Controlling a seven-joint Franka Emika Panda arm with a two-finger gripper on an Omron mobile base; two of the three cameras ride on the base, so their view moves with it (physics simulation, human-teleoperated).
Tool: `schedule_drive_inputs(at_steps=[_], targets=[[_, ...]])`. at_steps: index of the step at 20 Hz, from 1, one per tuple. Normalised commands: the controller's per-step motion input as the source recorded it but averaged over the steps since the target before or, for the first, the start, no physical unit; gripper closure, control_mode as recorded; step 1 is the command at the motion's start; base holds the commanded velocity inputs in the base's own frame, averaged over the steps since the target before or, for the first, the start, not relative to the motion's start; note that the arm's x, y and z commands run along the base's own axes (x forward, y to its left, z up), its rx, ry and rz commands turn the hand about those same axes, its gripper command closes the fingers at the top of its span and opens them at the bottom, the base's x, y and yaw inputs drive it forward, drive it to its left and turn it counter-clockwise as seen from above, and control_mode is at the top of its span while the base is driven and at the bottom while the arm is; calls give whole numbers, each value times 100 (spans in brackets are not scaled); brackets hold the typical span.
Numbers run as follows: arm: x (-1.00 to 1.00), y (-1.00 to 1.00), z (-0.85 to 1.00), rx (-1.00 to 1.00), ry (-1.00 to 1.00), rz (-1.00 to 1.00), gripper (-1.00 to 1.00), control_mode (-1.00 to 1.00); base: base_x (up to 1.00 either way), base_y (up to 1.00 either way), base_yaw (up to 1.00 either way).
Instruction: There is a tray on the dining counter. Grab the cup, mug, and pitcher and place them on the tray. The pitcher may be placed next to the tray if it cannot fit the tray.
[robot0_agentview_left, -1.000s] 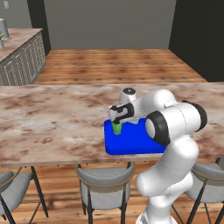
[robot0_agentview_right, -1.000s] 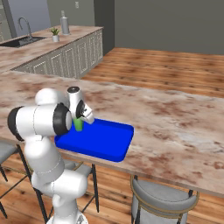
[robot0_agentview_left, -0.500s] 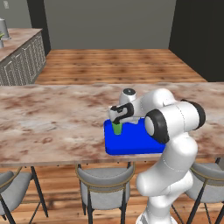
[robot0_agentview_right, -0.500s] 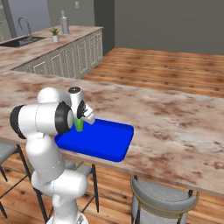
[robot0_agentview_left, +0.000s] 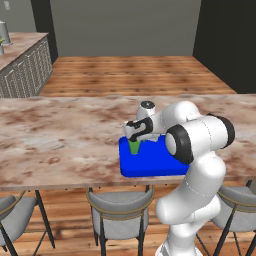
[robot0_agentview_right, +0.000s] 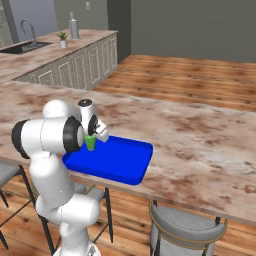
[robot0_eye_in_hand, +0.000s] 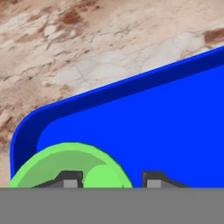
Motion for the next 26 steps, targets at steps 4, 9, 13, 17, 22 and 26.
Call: schedule_drive_inputs(at_steps=[4,9,13,17,22,26], targets=[[0,0,0,0,0,0,-100,-100,0,0,0],[0,0,2,0,1,0,-100,-100,0,0,0],[0,-9,19,0,0,3,-100,-100,0,0,0],[0,-9,28,0,0,3,-100,-100,0,0,0],[-10,-16,32,0,0,5,-100,-100,0,0,0],[-43,-18,29,0,0,13,-100,-100,0,0,0]])
